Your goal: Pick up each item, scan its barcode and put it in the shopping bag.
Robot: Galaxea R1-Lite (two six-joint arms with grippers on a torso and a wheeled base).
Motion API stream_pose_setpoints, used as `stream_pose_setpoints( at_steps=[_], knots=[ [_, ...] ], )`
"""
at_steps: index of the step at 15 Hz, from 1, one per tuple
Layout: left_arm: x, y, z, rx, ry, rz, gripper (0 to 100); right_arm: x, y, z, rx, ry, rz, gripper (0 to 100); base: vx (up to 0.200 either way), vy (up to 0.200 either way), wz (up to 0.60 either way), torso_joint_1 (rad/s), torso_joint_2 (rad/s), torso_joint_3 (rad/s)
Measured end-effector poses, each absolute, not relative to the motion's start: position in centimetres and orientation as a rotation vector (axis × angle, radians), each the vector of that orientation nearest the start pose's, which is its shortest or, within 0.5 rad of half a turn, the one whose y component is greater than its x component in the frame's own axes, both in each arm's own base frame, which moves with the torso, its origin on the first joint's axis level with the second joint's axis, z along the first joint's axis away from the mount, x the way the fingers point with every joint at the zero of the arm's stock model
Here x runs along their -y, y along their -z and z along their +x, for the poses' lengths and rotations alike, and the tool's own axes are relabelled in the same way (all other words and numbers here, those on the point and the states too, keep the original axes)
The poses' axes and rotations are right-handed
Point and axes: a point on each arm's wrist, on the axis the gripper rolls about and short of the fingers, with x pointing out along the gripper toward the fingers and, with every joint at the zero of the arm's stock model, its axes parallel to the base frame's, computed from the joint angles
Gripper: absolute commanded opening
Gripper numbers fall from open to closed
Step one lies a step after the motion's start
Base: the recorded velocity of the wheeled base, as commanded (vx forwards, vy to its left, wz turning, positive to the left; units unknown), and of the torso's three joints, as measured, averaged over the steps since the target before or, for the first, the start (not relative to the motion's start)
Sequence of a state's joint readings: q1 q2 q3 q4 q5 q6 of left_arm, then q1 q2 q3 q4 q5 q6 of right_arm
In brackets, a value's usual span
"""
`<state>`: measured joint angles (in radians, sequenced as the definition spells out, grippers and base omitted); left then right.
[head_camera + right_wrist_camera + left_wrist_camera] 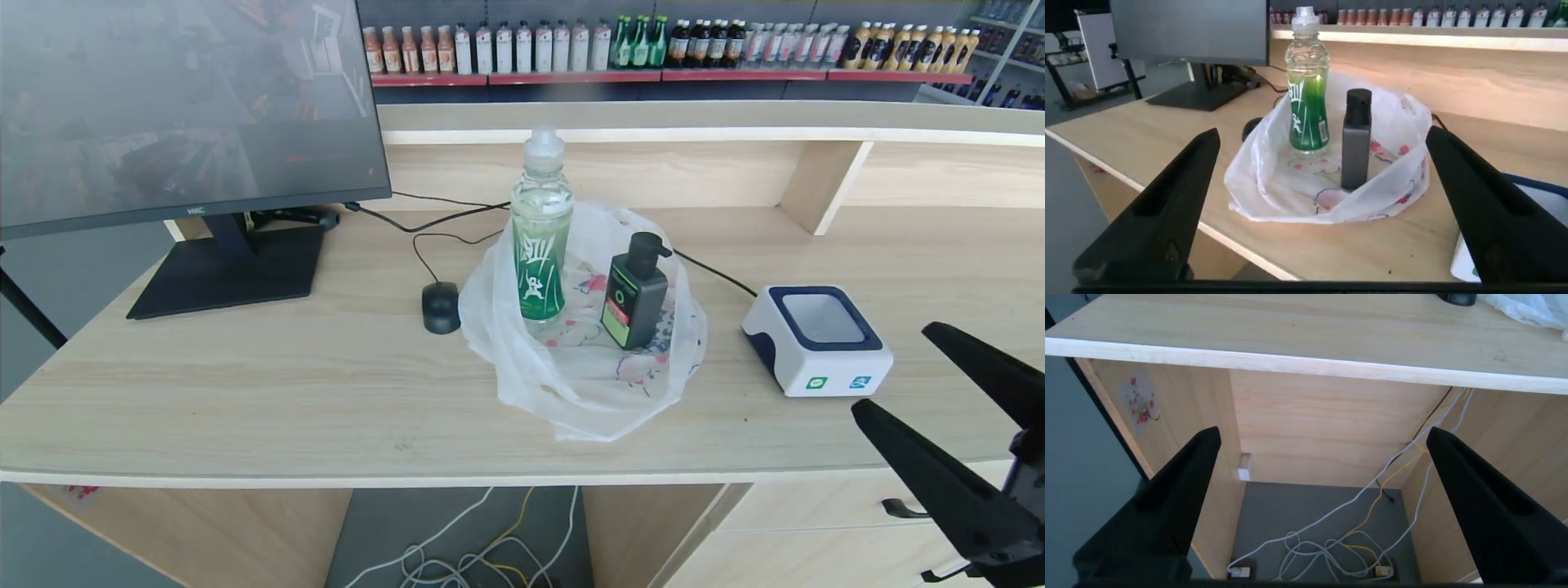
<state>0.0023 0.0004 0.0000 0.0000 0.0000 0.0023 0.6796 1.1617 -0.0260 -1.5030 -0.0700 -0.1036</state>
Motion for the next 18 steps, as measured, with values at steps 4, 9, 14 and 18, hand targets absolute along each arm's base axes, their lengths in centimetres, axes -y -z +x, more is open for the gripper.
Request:
stream_pose_setpoints(
  at_steps=[4,9,14,18],
  knots=[
    [0.0,-7.5,-2.3,0.0,-0.003,0.002,100,-4.4,-15.8,5.7,0.163,-0.605,-0.056,100,0.0,0.0,0.0,0.0,0.0,0.0],
    [0.0,-7.5,-2.3,0.0,-0.003,0.003,100,0.3,-9.1,-0.1,-0.109,-0.63,-0.177,100,0.0,0.0,0.0,0.0,0.0,0.0],
    [0.0,-7.5,-2.3,0.0,-0.003,0.002,100,1.4,-8.2,-1.7,0.01,-0.689,-0.141,100,0.0,0.0,0.0,0.0,0.0,0.0],
    [0.0,-7.6,-2.3,0.0,-0.003,0.003,100,0.9,-8.2,-1.6,-0.054,-0.463,-0.104,100,0.0,0.0,0.0,0.0,0.0,0.0]
  ],
)
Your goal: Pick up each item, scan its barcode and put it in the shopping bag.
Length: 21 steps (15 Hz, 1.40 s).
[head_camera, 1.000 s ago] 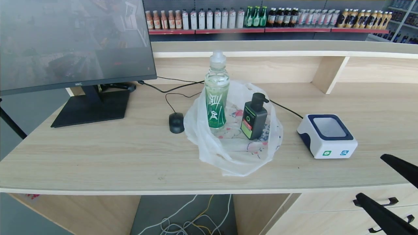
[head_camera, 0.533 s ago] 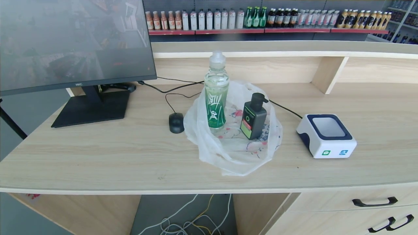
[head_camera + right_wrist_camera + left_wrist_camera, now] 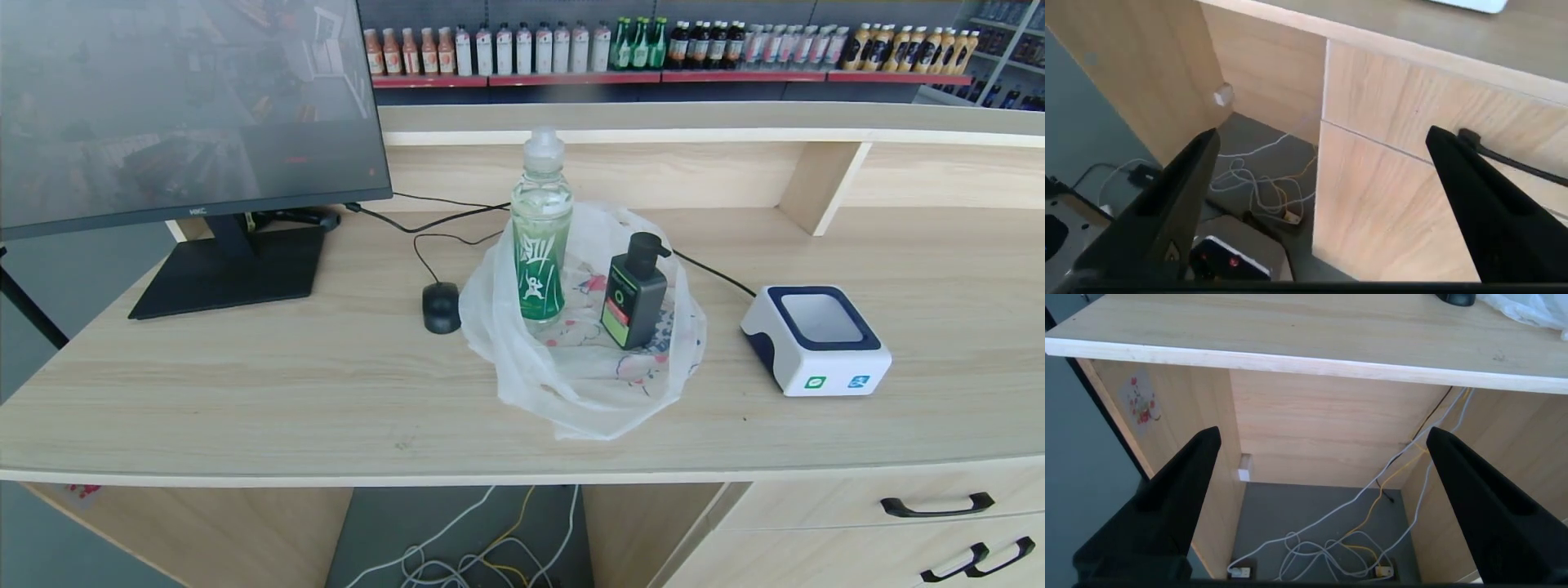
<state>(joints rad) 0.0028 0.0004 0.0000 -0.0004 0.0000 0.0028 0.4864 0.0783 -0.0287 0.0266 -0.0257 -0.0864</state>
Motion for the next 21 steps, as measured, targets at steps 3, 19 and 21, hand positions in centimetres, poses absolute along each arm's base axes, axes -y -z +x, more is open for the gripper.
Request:
stream_pose_setpoints(
  at_steps=[3,19,21],
  knots=[
    [0.01,-7.55,-2.28,0.0,-0.003,0.003,100,0.36,-8.21,-1.34,-0.125,-0.195,-0.094,100,0.0,0.0,0.0,0.0,0.0,0.0],
    [0.01,-7.55,-2.28,0.0,0.003,0.044,100,0.01,-7.54,-2.3,-0.003,0.003,-0.066,100,0.0,0.0,0.0,0.0,0.0,0.0],
    [0.01,-7.55,-2.28,0.0,0.004,0.041,100,0.01,-7.54,-2.3,-0.004,0.003,-0.067,100,-0.1,0.0,0.0,0.001,0.0,0.001]
  ],
)
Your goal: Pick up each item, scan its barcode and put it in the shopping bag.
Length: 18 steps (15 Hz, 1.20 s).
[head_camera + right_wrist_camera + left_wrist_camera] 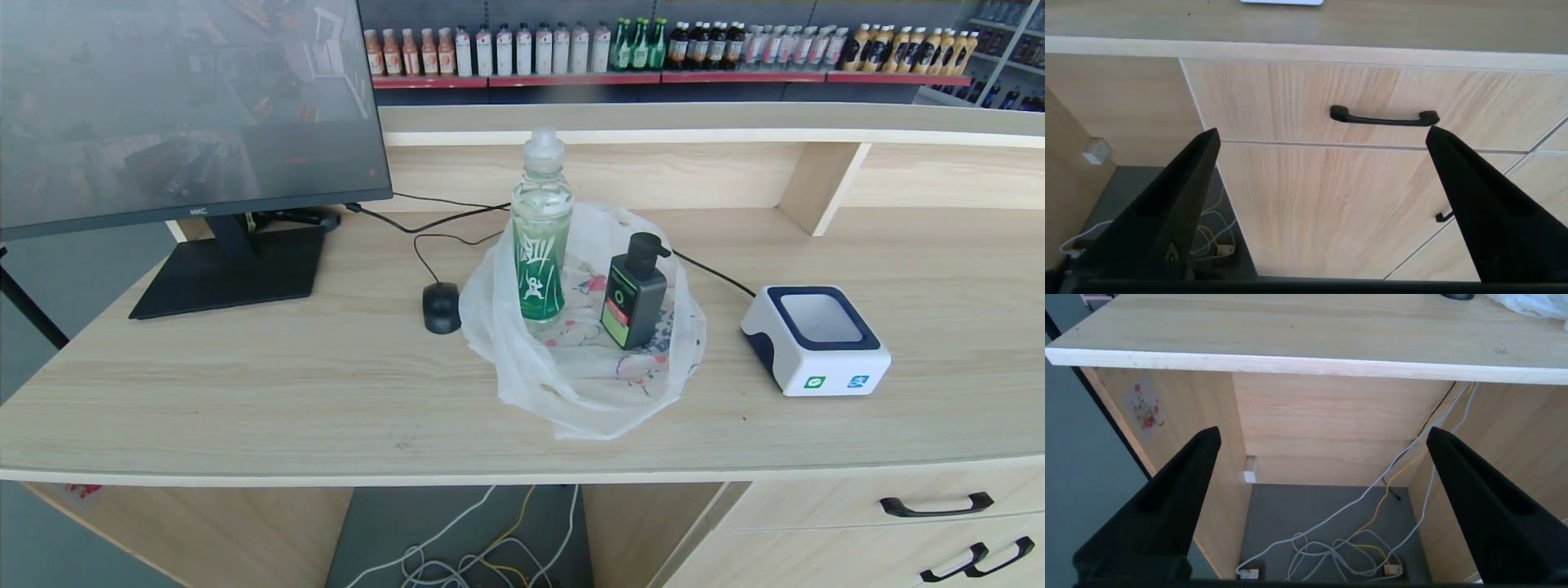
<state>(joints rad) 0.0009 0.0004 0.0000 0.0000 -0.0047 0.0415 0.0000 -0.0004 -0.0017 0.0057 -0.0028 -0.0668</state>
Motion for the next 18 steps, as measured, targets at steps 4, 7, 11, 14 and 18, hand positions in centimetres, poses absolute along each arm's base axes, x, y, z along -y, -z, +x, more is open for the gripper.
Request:
stream_pose_setpoints(
  at_steps=[4,7,11,14,18],
  knots=[
    [0.01,-7.54,-2.28,-0.001,0.002,0.009,100,0.01,-7.54,-2.3,-0.004,0.003,-0.067,100,-0.15,0.0,0.0,0.001,0.0,0.002],
    [0.01,-7.56,-2.28,0.0,0.001,0.008,100,0.01,-7.54,-2.3,-0.004,0.003,-0.067,100,0.0,0.0,0.0,0.0,0.0,0.0],
    [0.01,-7.55,-2.28,0.0,0.0,0.006,100,0.01,-7.54,-2.3,-0.004,0.002,-0.067,100,0.0,-0.15,0.0,0.007,0.0,0.002],
    [0.01,-7.55,-2.28,0.0,0.001,0.004,100,0.0,-7.54,-2.3,-0.004,0.003,-0.067,100,0.0,-0.2,0.0,0.001,0.0,0.004],
    [0.01,-7.55,-2.28,0.0,-0.002,-0.006,100,0.01,-7.54,-2.3,-0.004,0.002,-0.074,100,0.0,-0.2,0.0,0.01,0.01,0.0]
  ],
)
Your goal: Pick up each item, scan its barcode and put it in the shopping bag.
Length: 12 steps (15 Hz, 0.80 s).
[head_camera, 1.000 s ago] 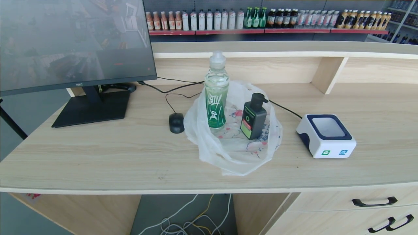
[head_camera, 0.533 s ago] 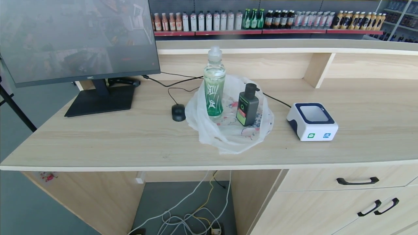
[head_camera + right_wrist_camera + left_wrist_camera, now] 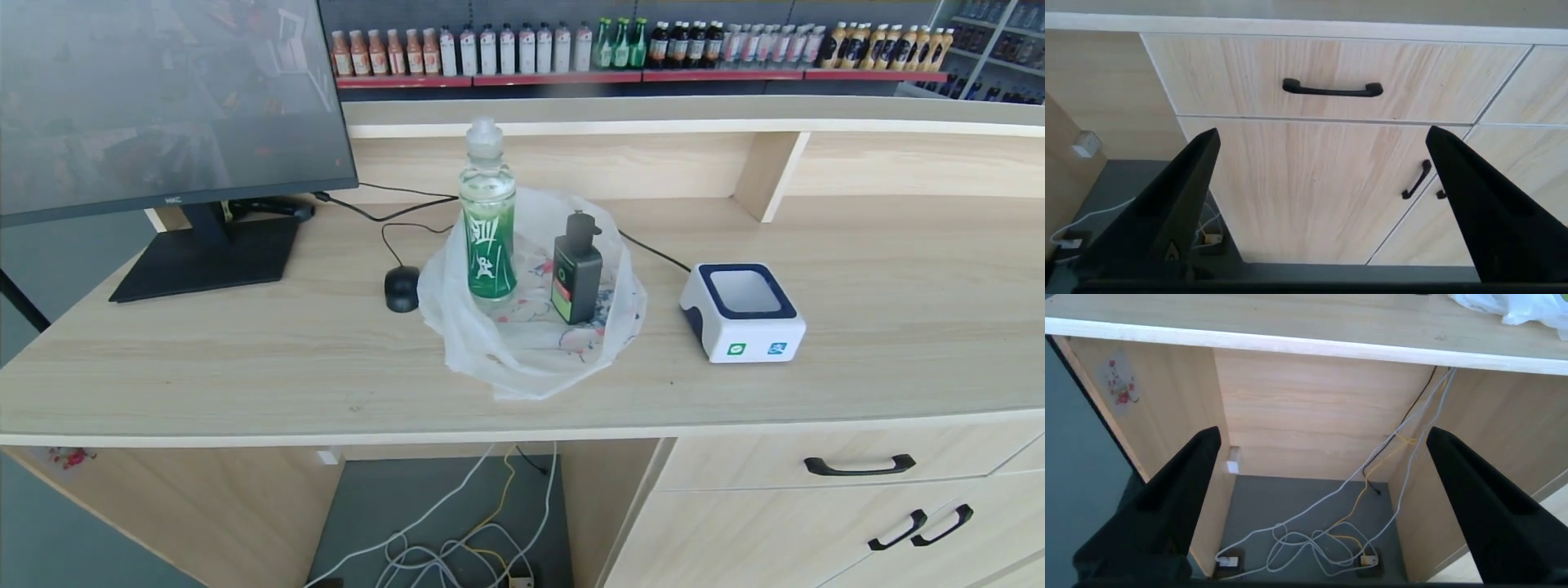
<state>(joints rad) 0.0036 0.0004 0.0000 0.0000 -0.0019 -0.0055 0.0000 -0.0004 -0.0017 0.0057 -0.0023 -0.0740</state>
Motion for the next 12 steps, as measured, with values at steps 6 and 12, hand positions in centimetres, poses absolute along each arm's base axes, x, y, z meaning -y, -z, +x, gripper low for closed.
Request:
stream_pose_setpoints(
  at_steps=[6,12],
  knots=[
    [0.01,-7.54,-2.28,-0.001,-0.003,-0.006,100,0.0,-7.54,-2.3,-0.004,-0.001,-0.073,100,0.0,-0.2,0.0,0.002,0.01,0.004],
    [0.01,-7.55,-2.28,0.0,-0.003,-0.006,100,0.0,-7.54,-2.3,-0.004,-0.001,-0.077,100,0.0,-0.2,0.0,0.003,0.0,0.002]
  ],
)
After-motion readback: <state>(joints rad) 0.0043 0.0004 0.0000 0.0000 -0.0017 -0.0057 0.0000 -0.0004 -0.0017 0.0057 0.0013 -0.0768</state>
